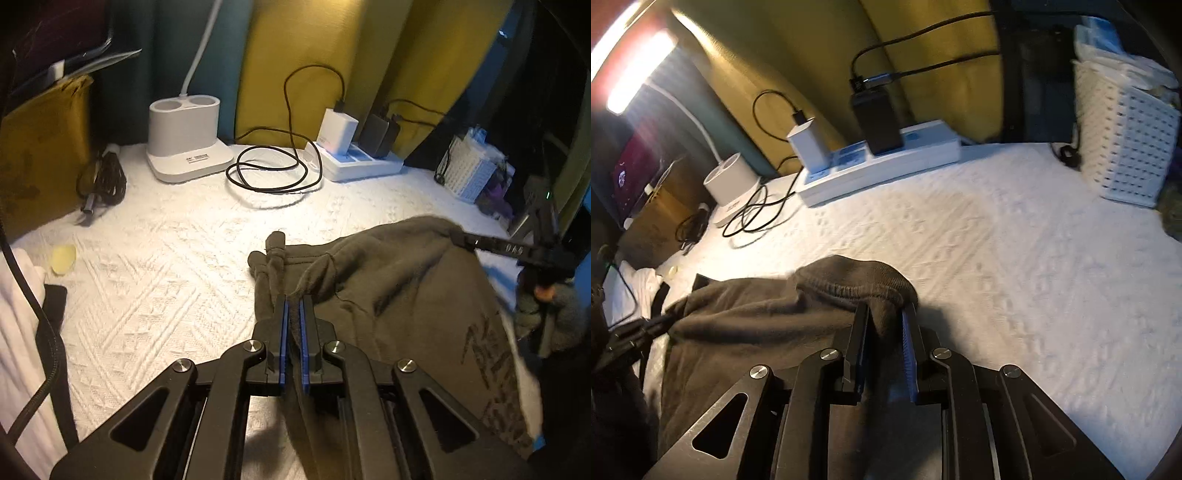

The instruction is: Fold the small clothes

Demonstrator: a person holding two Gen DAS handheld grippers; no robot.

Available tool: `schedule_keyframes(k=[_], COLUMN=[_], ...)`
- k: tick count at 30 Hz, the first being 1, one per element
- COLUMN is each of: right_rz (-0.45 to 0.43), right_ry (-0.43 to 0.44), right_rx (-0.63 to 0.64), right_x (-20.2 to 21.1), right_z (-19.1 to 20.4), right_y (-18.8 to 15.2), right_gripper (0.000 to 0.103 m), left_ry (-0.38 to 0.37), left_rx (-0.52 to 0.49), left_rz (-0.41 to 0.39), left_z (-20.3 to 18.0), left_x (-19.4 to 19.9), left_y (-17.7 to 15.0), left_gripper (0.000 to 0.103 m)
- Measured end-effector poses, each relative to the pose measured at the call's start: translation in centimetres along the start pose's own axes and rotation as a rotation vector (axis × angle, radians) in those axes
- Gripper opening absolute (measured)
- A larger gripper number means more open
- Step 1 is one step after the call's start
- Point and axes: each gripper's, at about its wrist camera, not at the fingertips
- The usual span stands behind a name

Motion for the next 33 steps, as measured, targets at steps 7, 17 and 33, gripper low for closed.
schedule_keyframes(k=[7, 17, 33], right_rz=[-0.047, -0.043, -0.072], right_ry=[-0.071, -0.130, -0.166], right_rx=[-0.002, 0.087, 0.054], right_x=[1.8, 0.4, 2.6], right_z=[-0.6, 0.4, -0.8], right_y=[0.1, -0.4, -0.5], right_gripper=[0.031, 0.066, 0.066], left_ry=[-0.020, 0.019, -0.086], left_rx=[-0.008, 0.009, -0.066], left_rz=[0.014, 0.014, 0.041], left_z=[-1.4, -1.5, -4.8], left_x=[0.5, -0.2, 0.2], left_y=[0.6, 1.0, -0.4], left_gripper=[0.005, 0.012, 0.033])
Point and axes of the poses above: each gripper's, at about its wrist camera, not at the fingertips, and x roughly against the way its jaws point, z to its left, y to its top, and after that the axes turned 7 degrees about -z, right-handed
